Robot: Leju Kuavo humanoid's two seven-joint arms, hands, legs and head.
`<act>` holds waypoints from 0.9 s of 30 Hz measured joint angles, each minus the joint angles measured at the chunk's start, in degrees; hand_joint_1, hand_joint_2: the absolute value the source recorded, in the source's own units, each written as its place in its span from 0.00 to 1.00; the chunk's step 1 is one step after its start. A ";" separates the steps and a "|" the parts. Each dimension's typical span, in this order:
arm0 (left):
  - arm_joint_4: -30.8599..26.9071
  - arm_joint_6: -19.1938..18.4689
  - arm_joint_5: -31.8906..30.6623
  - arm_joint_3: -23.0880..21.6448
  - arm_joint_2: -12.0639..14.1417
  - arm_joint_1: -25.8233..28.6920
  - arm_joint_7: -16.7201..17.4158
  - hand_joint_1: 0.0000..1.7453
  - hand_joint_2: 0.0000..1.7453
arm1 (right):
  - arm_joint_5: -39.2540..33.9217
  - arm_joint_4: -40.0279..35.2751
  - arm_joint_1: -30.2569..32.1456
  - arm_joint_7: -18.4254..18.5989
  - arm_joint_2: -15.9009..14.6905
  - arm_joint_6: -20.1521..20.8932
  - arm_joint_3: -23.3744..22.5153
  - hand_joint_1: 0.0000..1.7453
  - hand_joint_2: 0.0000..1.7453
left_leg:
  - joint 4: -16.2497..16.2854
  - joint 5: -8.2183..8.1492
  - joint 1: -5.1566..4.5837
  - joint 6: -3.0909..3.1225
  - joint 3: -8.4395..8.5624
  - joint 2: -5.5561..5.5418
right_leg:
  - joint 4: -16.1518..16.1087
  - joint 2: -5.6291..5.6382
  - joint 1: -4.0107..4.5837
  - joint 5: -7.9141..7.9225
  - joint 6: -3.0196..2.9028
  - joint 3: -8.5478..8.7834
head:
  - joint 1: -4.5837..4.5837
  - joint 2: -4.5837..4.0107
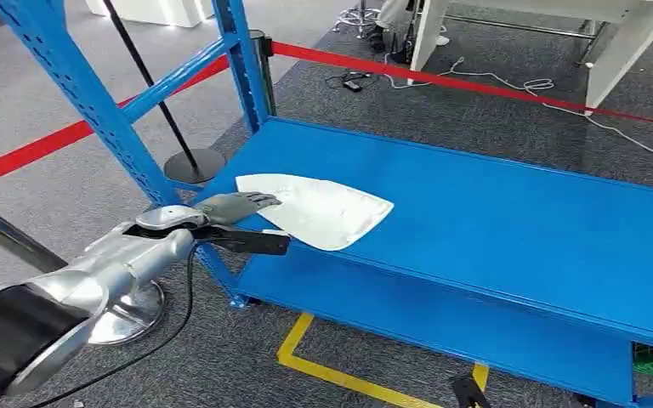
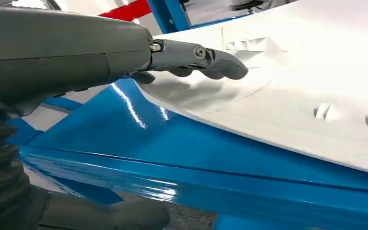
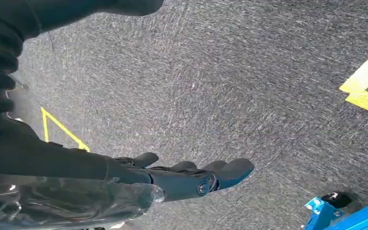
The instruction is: Take the parts from the cabinet and place them on the table.
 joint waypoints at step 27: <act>0.13 5.53 -1.75 -0.02 0.28 -0.01 -1.11 0.76 1.00 | -0.11 0.00 0.00 -1.05 -0.02 0.81 0.00 0.00 1.00 | 0.00 0.00 0.00 0.00 0.00 0.00 | 0.00 0.01 0.00 0.00 0.00 -0.01 | 0.00 0.00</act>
